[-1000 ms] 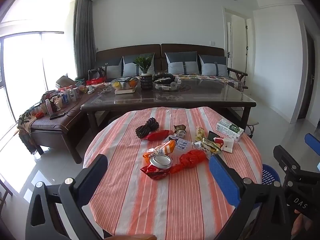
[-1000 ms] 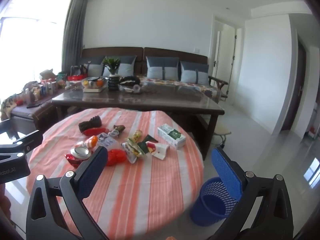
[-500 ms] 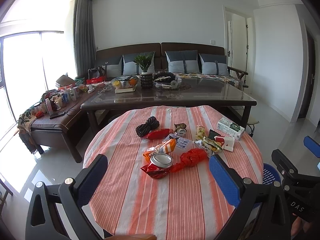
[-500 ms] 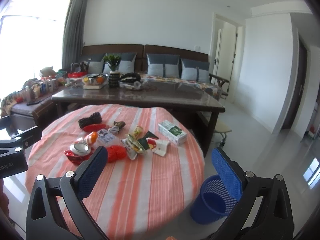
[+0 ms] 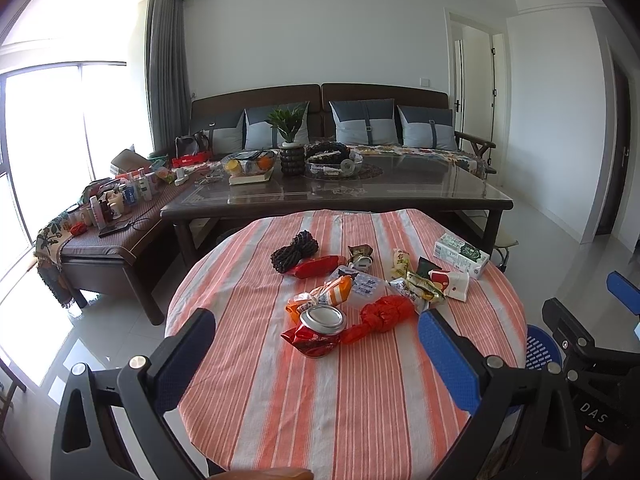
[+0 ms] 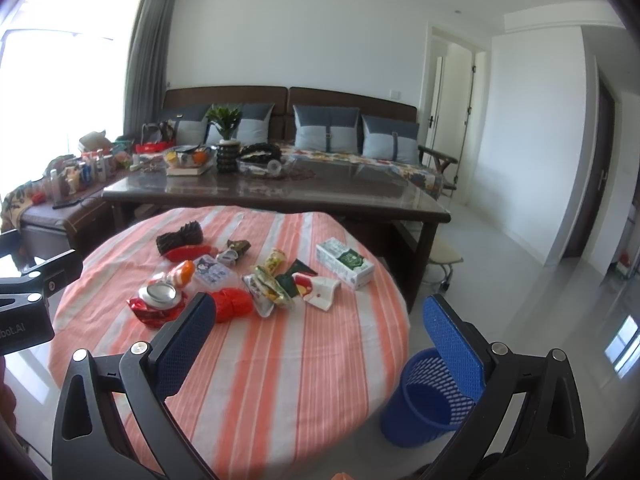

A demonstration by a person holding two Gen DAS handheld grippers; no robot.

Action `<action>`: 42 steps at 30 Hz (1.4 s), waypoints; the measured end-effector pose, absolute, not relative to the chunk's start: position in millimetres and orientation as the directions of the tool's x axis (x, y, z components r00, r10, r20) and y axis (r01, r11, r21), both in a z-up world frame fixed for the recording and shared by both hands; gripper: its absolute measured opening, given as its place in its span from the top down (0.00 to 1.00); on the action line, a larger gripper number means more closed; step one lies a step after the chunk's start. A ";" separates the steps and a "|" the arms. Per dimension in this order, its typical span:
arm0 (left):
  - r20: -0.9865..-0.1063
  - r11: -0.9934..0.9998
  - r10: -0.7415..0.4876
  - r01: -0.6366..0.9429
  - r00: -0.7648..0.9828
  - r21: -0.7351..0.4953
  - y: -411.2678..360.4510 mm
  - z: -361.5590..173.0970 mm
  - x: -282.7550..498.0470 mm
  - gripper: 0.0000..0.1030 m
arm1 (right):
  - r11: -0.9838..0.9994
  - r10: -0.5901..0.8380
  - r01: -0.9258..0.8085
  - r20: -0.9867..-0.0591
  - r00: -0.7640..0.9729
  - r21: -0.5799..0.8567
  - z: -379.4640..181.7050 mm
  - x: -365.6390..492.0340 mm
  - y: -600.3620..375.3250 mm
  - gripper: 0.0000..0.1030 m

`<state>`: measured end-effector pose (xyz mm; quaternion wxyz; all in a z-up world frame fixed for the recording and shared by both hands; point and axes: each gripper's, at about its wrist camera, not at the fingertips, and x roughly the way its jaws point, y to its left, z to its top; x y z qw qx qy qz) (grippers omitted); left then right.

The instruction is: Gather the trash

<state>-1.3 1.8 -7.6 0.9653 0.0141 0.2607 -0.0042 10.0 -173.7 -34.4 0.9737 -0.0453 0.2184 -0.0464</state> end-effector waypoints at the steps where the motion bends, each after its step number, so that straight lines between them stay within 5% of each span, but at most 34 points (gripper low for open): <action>1: -0.503 1.000 -0.001 0.016 0.864 0.025 1.8 -7.8 -1.4 0.00 | 0.992 -0.110 0.070 -0.421 0.900 -0.109 -34.6 10.2 -173.6 0.00; 42: -0.515 1.000 0.026 -0.017 0.857 0.023 18.5 -24.0 -2.6 0.00 | 0.991 -0.114 0.072 -0.431 0.895 -0.113 -48.3 12.1 -172.6 0.00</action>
